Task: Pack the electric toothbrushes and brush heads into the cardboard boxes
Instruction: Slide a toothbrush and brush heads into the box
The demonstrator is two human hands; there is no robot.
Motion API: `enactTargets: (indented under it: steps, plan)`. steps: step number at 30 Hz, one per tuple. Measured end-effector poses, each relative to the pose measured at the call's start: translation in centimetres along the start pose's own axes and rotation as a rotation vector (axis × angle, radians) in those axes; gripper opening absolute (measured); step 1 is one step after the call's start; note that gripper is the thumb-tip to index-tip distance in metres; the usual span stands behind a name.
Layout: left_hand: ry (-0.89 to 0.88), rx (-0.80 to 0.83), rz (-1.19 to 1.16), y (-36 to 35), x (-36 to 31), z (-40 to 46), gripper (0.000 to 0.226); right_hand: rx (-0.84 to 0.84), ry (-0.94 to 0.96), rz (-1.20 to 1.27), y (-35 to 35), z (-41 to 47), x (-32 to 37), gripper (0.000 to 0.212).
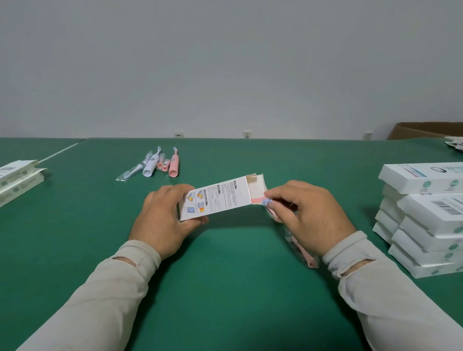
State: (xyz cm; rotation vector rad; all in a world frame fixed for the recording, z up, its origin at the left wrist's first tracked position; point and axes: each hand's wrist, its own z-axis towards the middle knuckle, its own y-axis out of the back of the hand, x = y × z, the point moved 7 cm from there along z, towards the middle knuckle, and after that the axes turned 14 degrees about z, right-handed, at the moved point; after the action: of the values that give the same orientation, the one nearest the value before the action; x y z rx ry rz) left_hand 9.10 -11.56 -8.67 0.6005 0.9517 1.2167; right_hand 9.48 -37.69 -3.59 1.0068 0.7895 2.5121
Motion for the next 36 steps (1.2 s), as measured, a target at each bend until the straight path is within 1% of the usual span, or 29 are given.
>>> enactTargets:
  steps: [5, 8, 11, 13, 14, 16, 19, 21, 23, 27, 28, 29, 33, 35, 36]
  plan:
    - [-0.020, 0.011, 0.004, -0.1, -0.2, 0.1, 0.050, -0.021, 0.039, 0.024, 0.3, -0.1, 0.3, 0.015]
    - [-0.029, 0.004, -0.004, 0.1, -0.2, -0.1, 0.050, 0.041, 0.050, 0.070, -0.4, 0.0, 0.3, 0.016]
    - [-0.041, -0.004, 0.001, 0.3, -0.4, -0.3, 0.050, 0.123, -0.087, 0.202, -1.4, -0.1, -0.9, 0.013]
    - [-0.060, 0.000, 0.005, 0.3, -0.7, -0.3, 0.051, 0.129, -0.186, 0.272, -1.5, -0.2, -1.8, 0.011]
    - [-0.064, -0.002, 0.007, 0.3, -0.8, -0.3, 0.051, 0.125, -0.206, 0.280, -1.5, -0.3, -2.0, 0.010]
    - [-0.066, -0.009, -0.001, 0.3, -0.9, -0.3, 0.051, 0.115, -0.185, 0.286, -1.5, -0.3, -1.7, 0.008]
    - [-0.083, -0.012, -0.017, 0.3, -1.3, -0.6, 0.050, 0.155, -0.107, 0.272, -2.3, -0.3, -0.5, 0.012]
    - [-0.084, -0.016, -0.019, 0.3, -1.2, -0.6, 0.049, 0.173, -0.115, 0.274, -2.8, -0.3, -0.6, 0.013]
    - [-0.085, -0.009, -0.019, 0.4, -1.1, -0.6, 0.050, 0.137, -0.154, 0.320, -2.7, -0.3, -0.8, 0.014]
    - [-0.057, 0.001, -0.028, 0.4, -0.9, -0.3, 0.052, -0.141, -0.203, 0.434, -1.2, -0.3, -1.3, 0.013]
    - [-0.056, -0.005, -0.032, 0.4, -1.0, -0.4, 0.052, -0.179, -0.212, 0.461, -1.0, -0.3, -1.4, 0.012]
    - [-0.057, -0.011, -0.038, 0.5, -0.9, -0.4, 0.052, -0.178, -0.226, 0.483, -1.0, -0.4, -1.5, 0.011]
    - [-0.045, -0.005, -0.113, 0.4, -0.7, -0.4, 0.051, 0.000, -0.283, 0.523, -2.2, -0.6, -1.8, 0.027]
    - [-0.059, 0.005, -0.167, 0.2, -0.9, -0.4, 0.050, 0.025, -0.295, 0.570, -2.4, -0.5, -1.8, 0.035]
    - [-0.066, 0.006, -0.194, 0.2, -1.0, -0.4, 0.050, 0.030, -0.299, 0.606, -2.4, -0.5, -1.7, 0.042]
